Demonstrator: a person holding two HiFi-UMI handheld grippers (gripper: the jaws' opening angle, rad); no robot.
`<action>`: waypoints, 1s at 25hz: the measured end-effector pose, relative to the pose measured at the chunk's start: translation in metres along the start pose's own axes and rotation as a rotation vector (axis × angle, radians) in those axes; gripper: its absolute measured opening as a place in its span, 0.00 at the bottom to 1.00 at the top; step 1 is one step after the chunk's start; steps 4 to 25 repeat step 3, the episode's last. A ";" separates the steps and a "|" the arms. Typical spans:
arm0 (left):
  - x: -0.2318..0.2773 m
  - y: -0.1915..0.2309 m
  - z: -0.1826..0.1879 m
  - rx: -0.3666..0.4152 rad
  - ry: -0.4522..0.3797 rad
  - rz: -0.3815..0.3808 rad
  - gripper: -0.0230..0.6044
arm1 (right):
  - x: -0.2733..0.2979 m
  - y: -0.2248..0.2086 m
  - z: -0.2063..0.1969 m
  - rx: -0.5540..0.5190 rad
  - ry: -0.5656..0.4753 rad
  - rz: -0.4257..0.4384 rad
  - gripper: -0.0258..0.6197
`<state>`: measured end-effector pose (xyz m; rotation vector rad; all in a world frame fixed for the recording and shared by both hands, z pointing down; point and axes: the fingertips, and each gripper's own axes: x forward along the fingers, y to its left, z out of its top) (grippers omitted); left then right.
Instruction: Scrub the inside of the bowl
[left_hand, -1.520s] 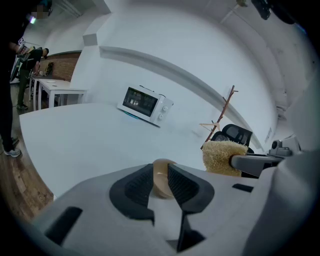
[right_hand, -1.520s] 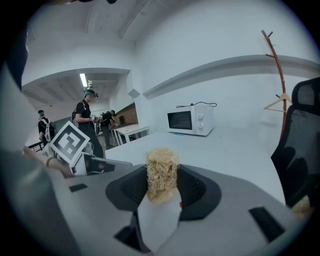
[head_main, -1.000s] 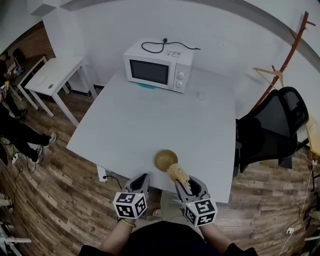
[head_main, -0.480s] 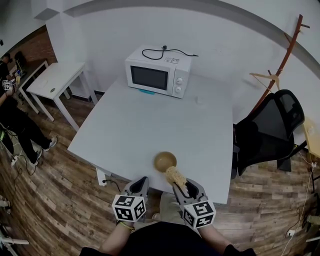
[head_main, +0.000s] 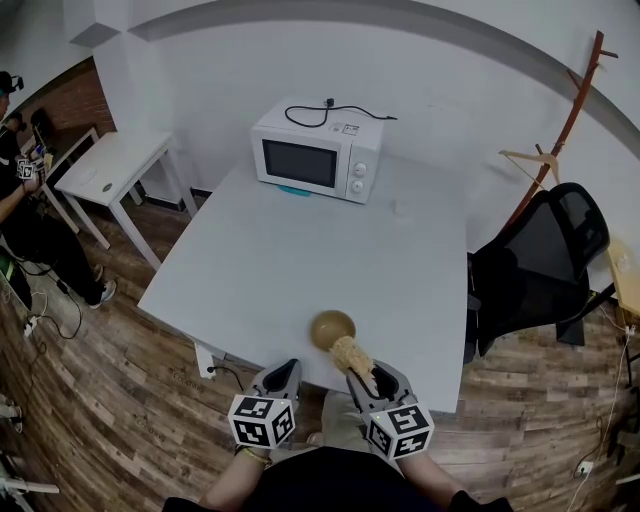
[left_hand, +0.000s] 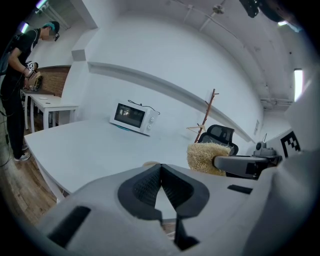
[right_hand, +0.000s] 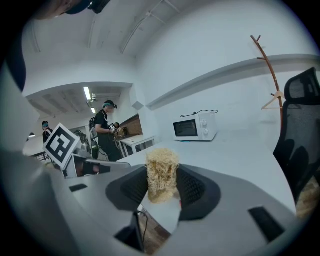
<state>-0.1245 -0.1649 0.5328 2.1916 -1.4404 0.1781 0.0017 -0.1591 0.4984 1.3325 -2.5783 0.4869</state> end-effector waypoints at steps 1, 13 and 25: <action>0.000 0.000 0.000 0.001 0.001 -0.001 0.07 | 0.000 0.000 0.000 0.001 0.000 0.000 0.30; 0.001 0.000 -0.001 0.001 0.003 -0.004 0.07 | 0.000 0.000 -0.001 0.004 0.000 -0.001 0.30; 0.001 0.000 -0.001 0.001 0.003 -0.004 0.07 | 0.000 0.000 -0.001 0.004 0.000 -0.001 0.30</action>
